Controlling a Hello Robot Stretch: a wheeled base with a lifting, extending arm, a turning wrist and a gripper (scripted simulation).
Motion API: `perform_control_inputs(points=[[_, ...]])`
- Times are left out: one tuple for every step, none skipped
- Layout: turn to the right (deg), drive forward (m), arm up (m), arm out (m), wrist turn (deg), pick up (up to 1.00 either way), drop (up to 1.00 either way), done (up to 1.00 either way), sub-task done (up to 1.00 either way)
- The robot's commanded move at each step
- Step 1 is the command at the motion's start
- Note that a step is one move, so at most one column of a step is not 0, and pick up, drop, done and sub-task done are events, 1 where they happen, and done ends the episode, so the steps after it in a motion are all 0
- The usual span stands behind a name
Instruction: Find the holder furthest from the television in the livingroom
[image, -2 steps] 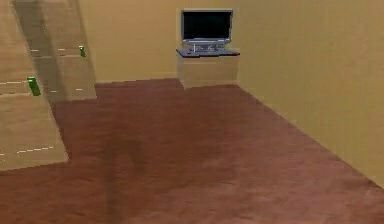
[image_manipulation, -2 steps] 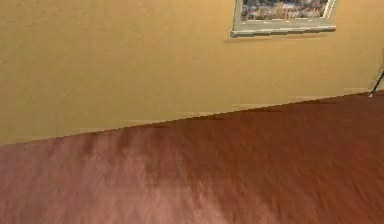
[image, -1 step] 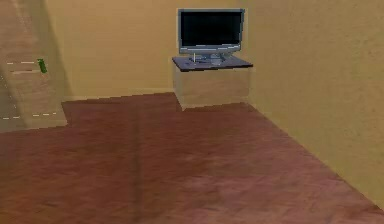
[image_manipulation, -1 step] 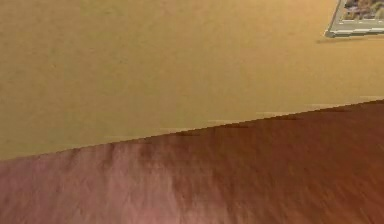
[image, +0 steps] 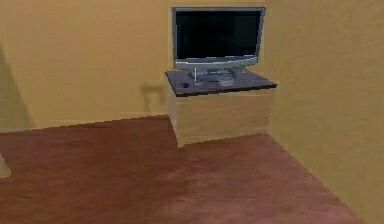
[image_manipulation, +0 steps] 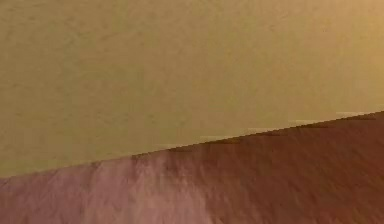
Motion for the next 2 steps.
perform_control_inputs(points=[[0.0,1.0,0.0,0.0,0.0,0.0,0.0,0.0,0.0],[9.0,0.0,0.0,0.0,0.0,0.0,0.0,0.0,0.0]])
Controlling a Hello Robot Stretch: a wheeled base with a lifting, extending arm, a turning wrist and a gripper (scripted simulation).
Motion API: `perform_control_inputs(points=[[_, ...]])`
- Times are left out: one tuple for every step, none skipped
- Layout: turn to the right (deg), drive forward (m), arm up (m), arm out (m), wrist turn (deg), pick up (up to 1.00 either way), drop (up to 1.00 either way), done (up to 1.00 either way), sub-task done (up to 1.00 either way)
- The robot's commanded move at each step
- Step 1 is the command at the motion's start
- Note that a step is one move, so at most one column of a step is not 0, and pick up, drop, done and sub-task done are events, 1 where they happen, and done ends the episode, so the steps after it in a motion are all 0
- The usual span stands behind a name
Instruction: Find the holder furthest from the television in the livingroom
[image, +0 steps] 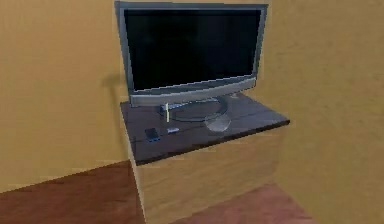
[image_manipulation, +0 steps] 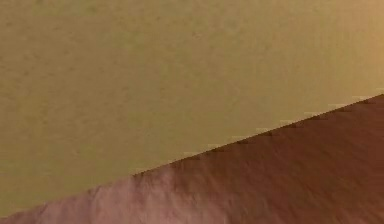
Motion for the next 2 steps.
perform_control_inputs(points=[[0.0,0.35,0.0,0.0,0.0,0.0,0.0,0.0,0.0],[45.0,0.0,0.0,0.0,0.0,0.0,0.0,0.0,0.0]])
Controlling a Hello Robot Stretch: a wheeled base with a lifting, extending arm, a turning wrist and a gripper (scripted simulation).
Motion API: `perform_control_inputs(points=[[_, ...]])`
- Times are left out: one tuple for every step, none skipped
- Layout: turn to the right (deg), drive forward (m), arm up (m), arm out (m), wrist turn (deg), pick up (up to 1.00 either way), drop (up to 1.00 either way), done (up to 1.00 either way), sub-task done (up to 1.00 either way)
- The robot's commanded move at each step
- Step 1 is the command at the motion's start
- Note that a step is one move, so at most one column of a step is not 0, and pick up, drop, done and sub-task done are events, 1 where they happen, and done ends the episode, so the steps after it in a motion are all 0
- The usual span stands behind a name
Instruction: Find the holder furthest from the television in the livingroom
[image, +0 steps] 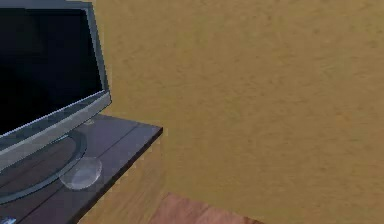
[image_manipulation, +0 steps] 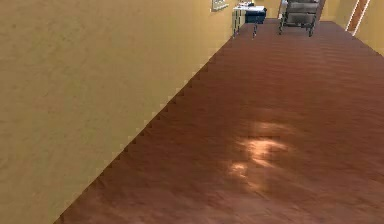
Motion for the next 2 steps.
perform_control_inputs(points=[[24.0,0.0,0.0,0.0,0.0,0.0,0.0,0.0,0.0],[0.0,0.6,0.0,0.0,0.0,0.0,0.0,0.0,0.0]])
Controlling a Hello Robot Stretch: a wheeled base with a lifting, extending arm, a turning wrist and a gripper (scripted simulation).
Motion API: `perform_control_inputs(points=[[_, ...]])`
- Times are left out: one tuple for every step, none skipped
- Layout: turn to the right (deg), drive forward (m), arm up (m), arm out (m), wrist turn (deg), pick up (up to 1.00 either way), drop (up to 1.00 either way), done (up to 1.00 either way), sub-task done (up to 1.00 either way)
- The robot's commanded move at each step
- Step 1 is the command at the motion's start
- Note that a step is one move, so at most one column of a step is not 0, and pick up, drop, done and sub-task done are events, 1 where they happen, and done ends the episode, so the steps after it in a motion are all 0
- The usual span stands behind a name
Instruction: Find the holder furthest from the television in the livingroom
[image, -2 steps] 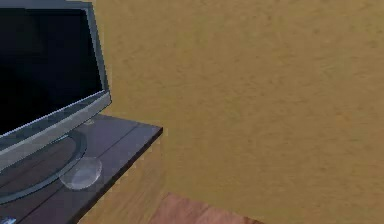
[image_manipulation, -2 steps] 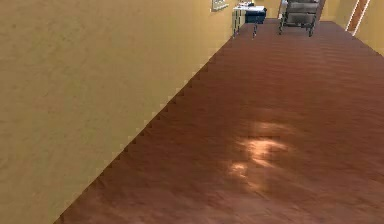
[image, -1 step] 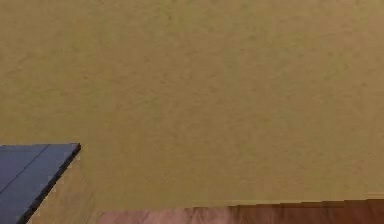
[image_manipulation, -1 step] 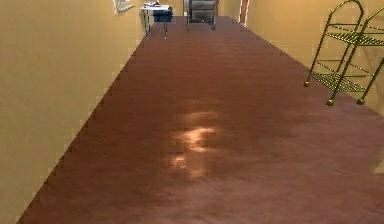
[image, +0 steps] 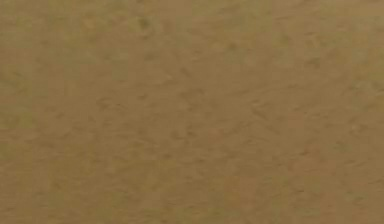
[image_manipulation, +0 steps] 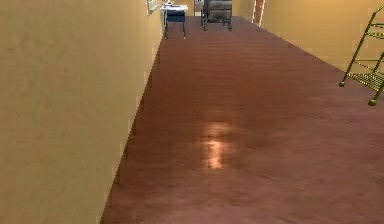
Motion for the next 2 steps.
perform_control_inputs(points=[[-45.0,0.0,0.0,0.0,0.0,0.0,0.0,0.0,0.0],[45.0,0.0,0.0,0.0,0.0,0.0,0.0,0.0,0.0]])
